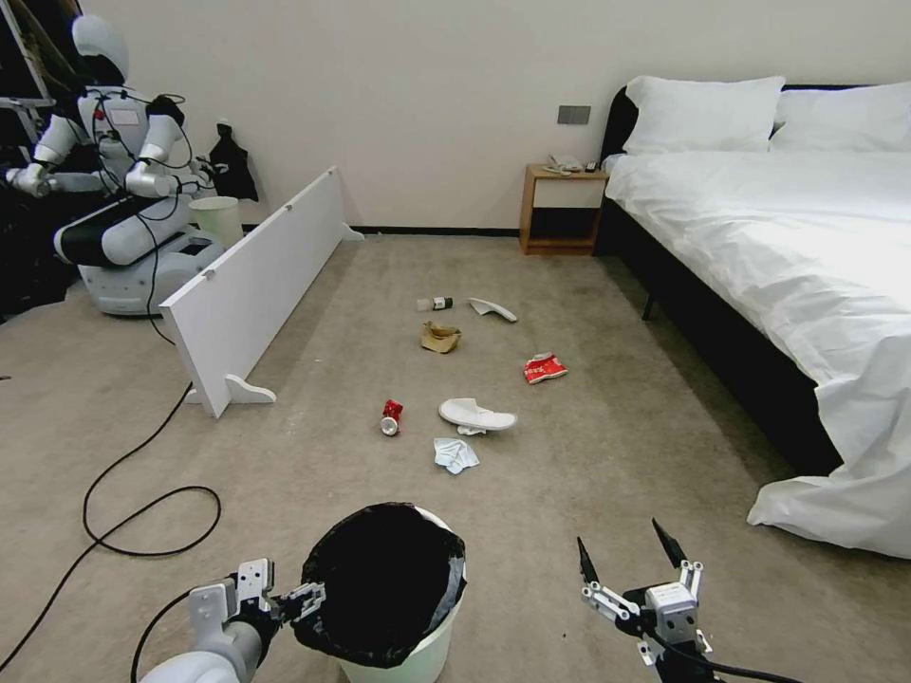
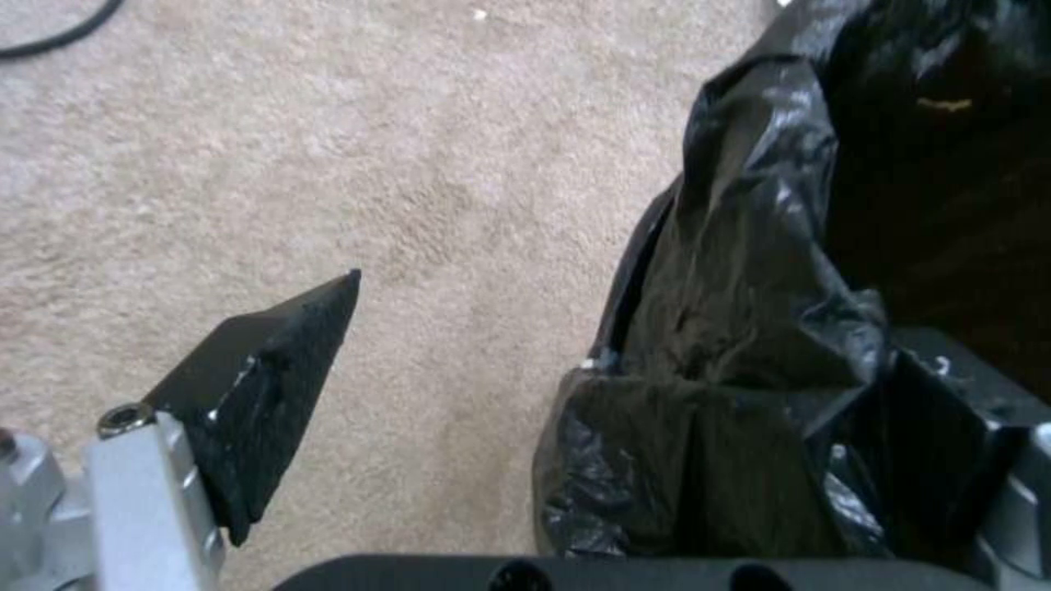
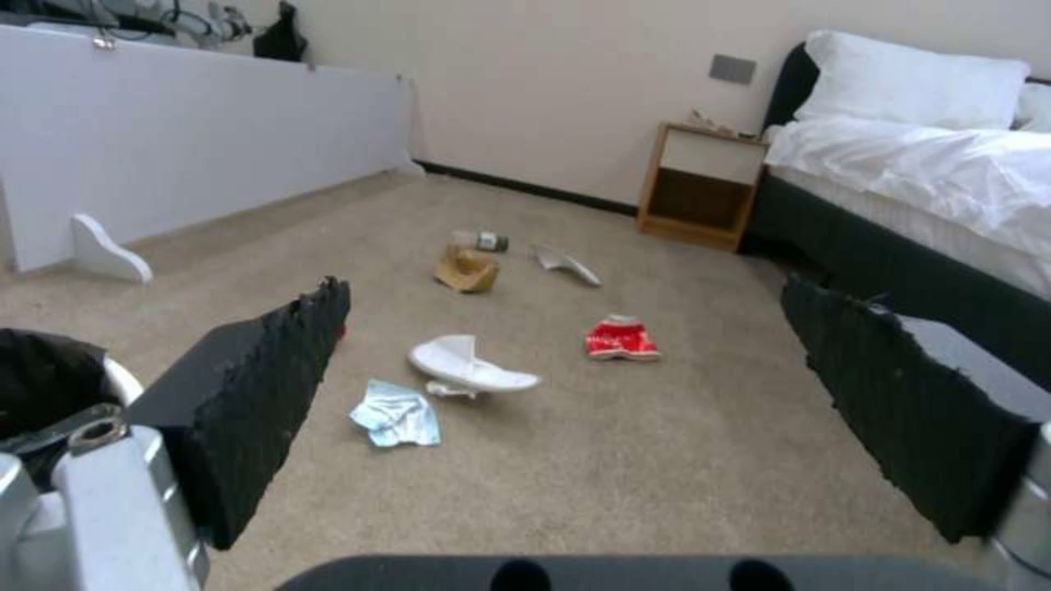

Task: Pick up the trash bin, then pick up the garbage from the floor and place it into the trash bin.

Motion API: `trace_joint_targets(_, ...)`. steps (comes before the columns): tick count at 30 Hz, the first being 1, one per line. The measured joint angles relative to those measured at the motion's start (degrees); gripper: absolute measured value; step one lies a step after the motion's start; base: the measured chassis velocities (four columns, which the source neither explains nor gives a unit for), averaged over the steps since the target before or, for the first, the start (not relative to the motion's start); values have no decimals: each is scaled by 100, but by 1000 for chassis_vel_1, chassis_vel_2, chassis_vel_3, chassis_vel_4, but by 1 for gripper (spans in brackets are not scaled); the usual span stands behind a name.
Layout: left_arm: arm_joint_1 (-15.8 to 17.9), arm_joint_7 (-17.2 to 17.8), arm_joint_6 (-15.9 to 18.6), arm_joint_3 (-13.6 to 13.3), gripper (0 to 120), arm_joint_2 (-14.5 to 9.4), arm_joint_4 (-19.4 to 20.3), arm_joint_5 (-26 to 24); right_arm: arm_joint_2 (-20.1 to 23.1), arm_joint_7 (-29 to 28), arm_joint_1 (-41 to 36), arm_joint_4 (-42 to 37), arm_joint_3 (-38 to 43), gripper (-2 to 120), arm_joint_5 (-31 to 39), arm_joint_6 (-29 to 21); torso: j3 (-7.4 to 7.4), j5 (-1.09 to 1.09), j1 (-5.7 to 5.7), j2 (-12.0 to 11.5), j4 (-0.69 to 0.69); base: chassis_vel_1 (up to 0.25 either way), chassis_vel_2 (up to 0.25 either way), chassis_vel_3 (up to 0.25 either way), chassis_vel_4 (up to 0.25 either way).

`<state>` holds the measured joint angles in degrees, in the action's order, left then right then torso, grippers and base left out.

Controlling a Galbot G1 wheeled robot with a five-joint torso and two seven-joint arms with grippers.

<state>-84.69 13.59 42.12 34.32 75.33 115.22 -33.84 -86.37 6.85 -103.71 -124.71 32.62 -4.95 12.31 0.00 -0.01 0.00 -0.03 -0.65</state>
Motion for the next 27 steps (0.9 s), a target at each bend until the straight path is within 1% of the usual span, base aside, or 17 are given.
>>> trace_joint_targets(7,101,23,0,-108,100,84,-115,41,6,27,-2,-11,-3,100,13,-9,0,0,0,0,0,0,0,0,0)
trace_joint_targets(12,186,73,-26,-214,100,149,-204,91,14,45,-14,-10,-24,100,14,-9,0,4,0,0,3,0,0,0,0)
trace_joint_targets(19,239,151,-31,-289,97,187,-240,74,22,52,-13,-14,-25,100,20,-9,0,3,0,1,0,0,0,0,0)
trace_joint_targets(21,229,153,-32,-303,88,185,-248,55,26,56,-15,-16,-25,100,23,-10,-1,3,0,1,0,0,0,0,0)
trace_joint_targets(22,229,153,-32,-303,88,185,-248,55,26,56,-15,-16,-25,100,23,-10,-1,3,0,1,0,0,0,0,0)
trace_joint_targets(23,213,141,-33,-305,79,180,-249,53,27,57,-16,-17,-24,100,24,-10,-1,3,0,1,0,0,0,0,0)
trace_joint_targets(25,198,128,-33,-305,71,177,-244,50,28,59,-16,-22,-24,100,25,-10,-1,2,0,1,0,0,0,0,0)
trace_joint_targets(26,198,128,-33,-305,71,177,-244,50,28,59,-16,-22,-24,100,25,-10,-1,2,0,1,0,0,0,0,0)
trace_joint_targets(27,186,121,-33,-305,66,176,-233,47,28,61,-16,-24,-25,100,26,-11,-1,1,0,1,0,0,0,0,0)
